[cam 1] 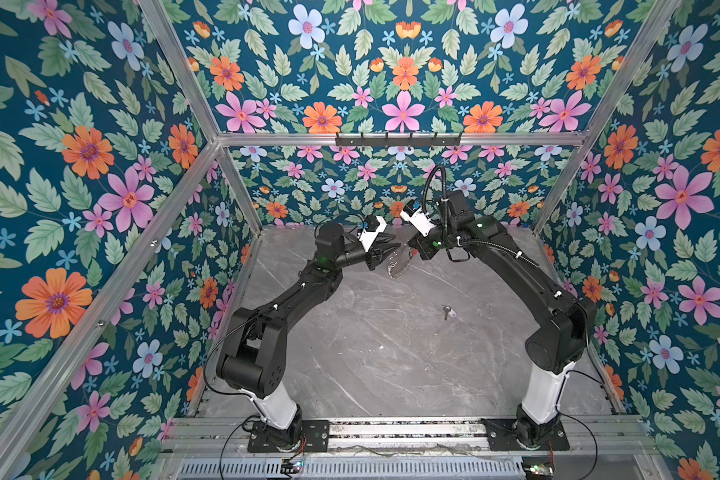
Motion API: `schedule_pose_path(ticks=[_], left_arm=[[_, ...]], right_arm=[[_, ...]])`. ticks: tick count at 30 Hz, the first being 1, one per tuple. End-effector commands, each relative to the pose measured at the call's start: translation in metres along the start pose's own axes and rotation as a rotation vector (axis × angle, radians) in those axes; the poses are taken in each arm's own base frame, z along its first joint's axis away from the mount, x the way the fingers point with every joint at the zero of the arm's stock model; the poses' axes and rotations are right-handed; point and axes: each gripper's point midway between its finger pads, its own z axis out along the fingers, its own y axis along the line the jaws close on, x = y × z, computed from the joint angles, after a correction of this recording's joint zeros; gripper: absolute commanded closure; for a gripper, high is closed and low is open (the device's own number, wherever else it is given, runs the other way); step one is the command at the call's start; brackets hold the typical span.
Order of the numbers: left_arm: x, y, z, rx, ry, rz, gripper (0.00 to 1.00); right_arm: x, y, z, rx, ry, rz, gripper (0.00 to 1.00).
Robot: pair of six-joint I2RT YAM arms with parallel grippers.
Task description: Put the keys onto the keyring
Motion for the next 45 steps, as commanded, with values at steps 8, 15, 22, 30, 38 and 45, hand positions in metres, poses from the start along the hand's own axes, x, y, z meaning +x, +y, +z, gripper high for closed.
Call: schedule_pose_path(ticks=[8, 15, 22, 30, 38, 45], left_arm=[[0.004, -0.021, 0.000, 0.170, 0.044, -0.010, 0.68], [0.004, -0.022, 0.000, 0.189, 0.044, -0.017, 0.67], [0.007, -0.024, 0.001, 0.209, 0.053, -0.044, 0.74], [0.008, -0.023, 0.001, 0.204, 0.062, -0.084, 0.87], [0.003, -0.010, 0.003, 0.180, 0.059, -0.177, 1.00], [-0.017, -0.013, -0.003, 0.165, -0.032, -0.126, 1.00]], right_arm=[[-0.013, 0.030, -0.011, -0.083, -0.128, -0.137, 1.00], [-0.017, 0.037, -0.016, -0.118, -0.148, -0.138, 1.00], [-0.021, 0.039, -0.020, -0.123, -0.158, -0.137, 1.00], [-0.020, 0.038, -0.021, -0.115, -0.156, -0.135, 1.00], [-0.022, 0.039, -0.023, -0.118, -0.166, -0.136, 1.00], [-0.028, 0.035, -0.024, -0.098, -0.177, -0.059, 1.00]])
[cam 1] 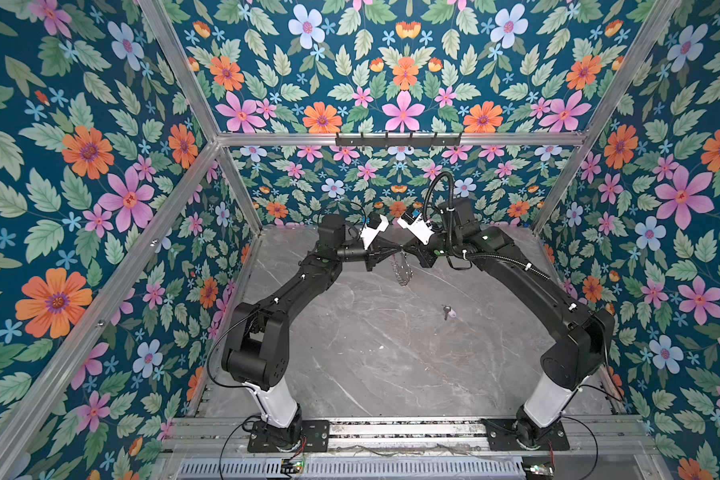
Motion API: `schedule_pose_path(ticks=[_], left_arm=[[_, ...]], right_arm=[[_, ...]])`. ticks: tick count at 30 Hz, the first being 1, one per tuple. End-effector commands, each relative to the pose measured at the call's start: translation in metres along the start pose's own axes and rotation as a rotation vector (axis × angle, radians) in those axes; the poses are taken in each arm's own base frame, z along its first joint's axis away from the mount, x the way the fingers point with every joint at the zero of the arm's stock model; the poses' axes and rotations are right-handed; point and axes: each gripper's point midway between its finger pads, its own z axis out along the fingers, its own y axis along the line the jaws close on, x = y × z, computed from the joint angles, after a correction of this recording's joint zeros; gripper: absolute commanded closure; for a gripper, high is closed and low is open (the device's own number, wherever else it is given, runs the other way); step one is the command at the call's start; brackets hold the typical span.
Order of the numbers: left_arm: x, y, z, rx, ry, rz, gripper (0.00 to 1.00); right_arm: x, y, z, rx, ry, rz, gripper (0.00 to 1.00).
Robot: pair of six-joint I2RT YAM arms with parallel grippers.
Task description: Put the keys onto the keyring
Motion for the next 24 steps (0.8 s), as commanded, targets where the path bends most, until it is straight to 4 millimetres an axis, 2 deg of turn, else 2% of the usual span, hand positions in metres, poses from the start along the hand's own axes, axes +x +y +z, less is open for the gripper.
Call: schedule_pose_path(ticks=[1, 3, 6, 8, 14, 20, 24], left_arm=[[-0.026, -0.001, -0.005, -0.028, -0.097, 0.065, 1.00], [-0.033, -0.004, -0.009, -0.033, -0.148, 0.075, 1.00], [-0.045, -0.007, -0.015, -0.024, -0.237, 0.064, 1.00], [-0.050, -0.006, -0.019, -0.017, -0.283, 0.047, 1.00], [-0.058, -0.006, -0.024, -0.005, -0.351, 0.015, 1.00], [-0.064, -0.005, -0.026, -0.014, -0.364, 0.001, 1.00], [-0.065, -0.005, -0.026, -0.013, -0.367, -0.006, 1.00]], right_arm=[[-0.017, 0.002, -0.005, -0.013, -0.055, 0.057, 1.00], [-0.018, 0.000, -0.007, -0.047, -0.042, 0.136, 0.96], [-0.025, -0.004, -0.017, -0.170, -0.046, 0.297, 0.78], [-0.030, -0.007, -0.023, -0.234, -0.060, 0.377, 0.73], [-0.044, 0.000, -0.033, -0.321, -0.129, 0.413, 0.70], [-0.049, 0.004, -0.032, -0.356, -0.167, 0.418, 0.65], [-0.051, -0.002, -0.029, -0.347, -0.171, 0.428, 0.65]])
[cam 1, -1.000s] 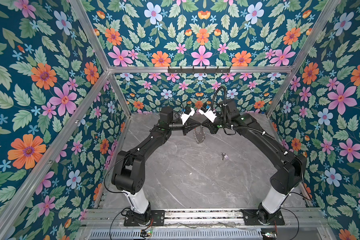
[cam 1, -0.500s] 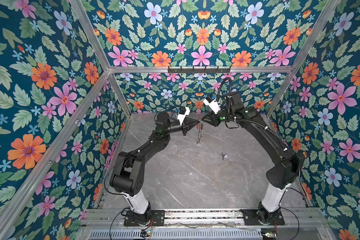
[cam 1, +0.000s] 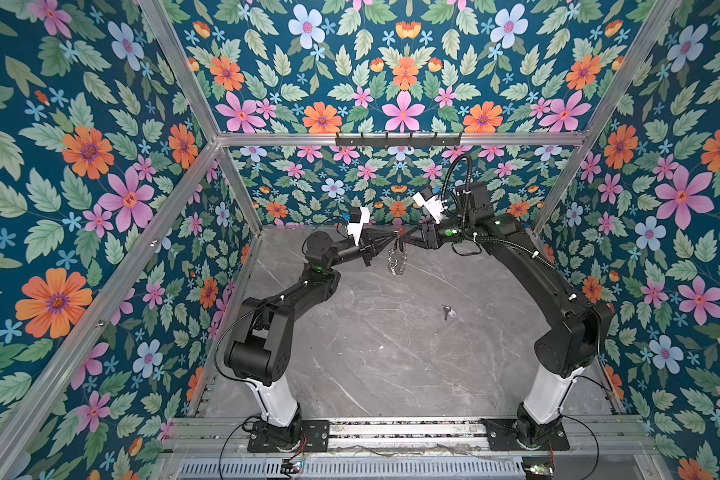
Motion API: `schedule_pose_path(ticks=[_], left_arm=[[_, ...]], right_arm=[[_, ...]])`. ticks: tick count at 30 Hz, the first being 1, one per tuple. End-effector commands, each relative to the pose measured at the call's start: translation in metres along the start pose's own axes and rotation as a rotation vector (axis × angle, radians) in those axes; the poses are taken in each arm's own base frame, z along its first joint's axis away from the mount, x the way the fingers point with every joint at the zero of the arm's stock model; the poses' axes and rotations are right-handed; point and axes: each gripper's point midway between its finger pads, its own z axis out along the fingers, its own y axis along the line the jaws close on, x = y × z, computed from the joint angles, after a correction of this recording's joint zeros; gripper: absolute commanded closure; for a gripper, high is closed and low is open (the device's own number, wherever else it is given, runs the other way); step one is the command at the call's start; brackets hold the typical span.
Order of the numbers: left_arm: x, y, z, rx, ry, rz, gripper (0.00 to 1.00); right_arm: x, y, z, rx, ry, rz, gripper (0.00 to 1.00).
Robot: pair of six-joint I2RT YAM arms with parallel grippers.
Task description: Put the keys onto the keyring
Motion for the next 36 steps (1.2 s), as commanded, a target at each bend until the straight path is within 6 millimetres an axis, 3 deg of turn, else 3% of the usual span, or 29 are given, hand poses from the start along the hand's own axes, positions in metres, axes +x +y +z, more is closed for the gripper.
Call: schedule_pose_path(ticks=[1, 18, 26, 36], left_arm=[[-0.017, -0.006, 0.000, 0.012, -0.045, 0.040, 1.00], [-0.025, -0.008, 0.003, 0.028, -0.052, 0.029, 1.00], [-0.022, -0.007, 0.003, 0.027, -0.050, 0.021, 1.00], [-0.028, -0.006, 0.003, 0.020, -0.073, 0.032, 1.00]], right_arm=[[-0.013, 0.002, -0.001, -0.018, -0.035, -0.012, 0.65], [-0.023, 0.005, 0.000, -0.072, -0.058, 0.010, 0.71], [-0.022, 0.005, 0.000, -0.075, -0.052, 0.020, 0.95], [-0.017, 0.003, 0.001, -0.069, -0.044, 0.028, 0.97]])
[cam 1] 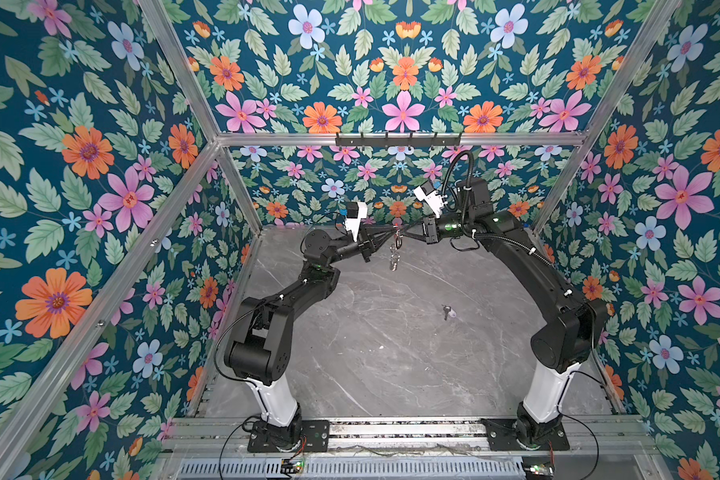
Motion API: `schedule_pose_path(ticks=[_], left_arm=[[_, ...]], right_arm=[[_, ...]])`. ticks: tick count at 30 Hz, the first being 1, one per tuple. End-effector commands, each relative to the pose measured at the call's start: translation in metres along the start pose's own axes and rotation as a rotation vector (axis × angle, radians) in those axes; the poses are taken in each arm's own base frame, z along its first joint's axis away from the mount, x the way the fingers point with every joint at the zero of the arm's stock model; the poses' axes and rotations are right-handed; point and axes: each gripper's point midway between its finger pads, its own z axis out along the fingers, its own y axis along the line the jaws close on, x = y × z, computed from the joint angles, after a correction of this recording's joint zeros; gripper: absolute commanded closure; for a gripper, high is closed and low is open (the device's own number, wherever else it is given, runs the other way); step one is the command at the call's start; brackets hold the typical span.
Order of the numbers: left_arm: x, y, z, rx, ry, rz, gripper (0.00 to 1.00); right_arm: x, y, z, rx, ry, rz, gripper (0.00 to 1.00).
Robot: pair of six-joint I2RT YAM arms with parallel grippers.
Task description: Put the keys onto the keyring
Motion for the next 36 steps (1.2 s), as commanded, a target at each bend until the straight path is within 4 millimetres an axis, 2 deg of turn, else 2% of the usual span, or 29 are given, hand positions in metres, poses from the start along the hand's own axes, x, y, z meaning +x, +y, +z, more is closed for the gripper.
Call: schedule_pose_path(ticks=[1, 14, 18, 20, 24, 29, 33, 36], left_arm=[[-0.016, -0.007, 0.001, 0.018, -0.048, 0.054, 1.00], [-0.022, -0.015, 0.009, 0.028, -0.105, 0.038, 1.00], [-0.020, -0.015, 0.009, 0.028, -0.115, 0.026, 1.00], [-0.019, -0.015, 0.009, 0.028, -0.118, 0.026, 1.00], [-0.017, -0.015, 0.008, 0.027, -0.119, 0.021, 1.00], [-0.017, -0.015, 0.008, 0.030, -0.115, 0.023, 1.00], [-0.016, -0.016, 0.008, 0.032, -0.114, 0.023, 1.00], [-0.016, -0.016, 0.008, 0.034, -0.115, 0.016, 1.00]], right_arm=[[-0.005, 0.002, -0.001, -0.004, -0.016, -0.020, 0.97], [-0.008, 0.016, 0.014, -0.107, -0.016, 0.019, 0.96], [-0.008, 0.017, 0.014, -0.108, -0.017, 0.024, 0.89], [-0.008, 0.016, 0.013, -0.097, -0.020, 0.022, 0.82], [-0.009, 0.009, 0.007, -0.030, -0.035, 0.012, 0.72], [-0.013, -0.010, -0.012, 0.100, -0.080, -0.001, 0.69], [-0.017, -0.013, -0.027, 0.176, -0.109, -0.052, 0.67], [-0.022, -0.008, -0.031, 0.179, -0.128, -0.077, 0.67]])
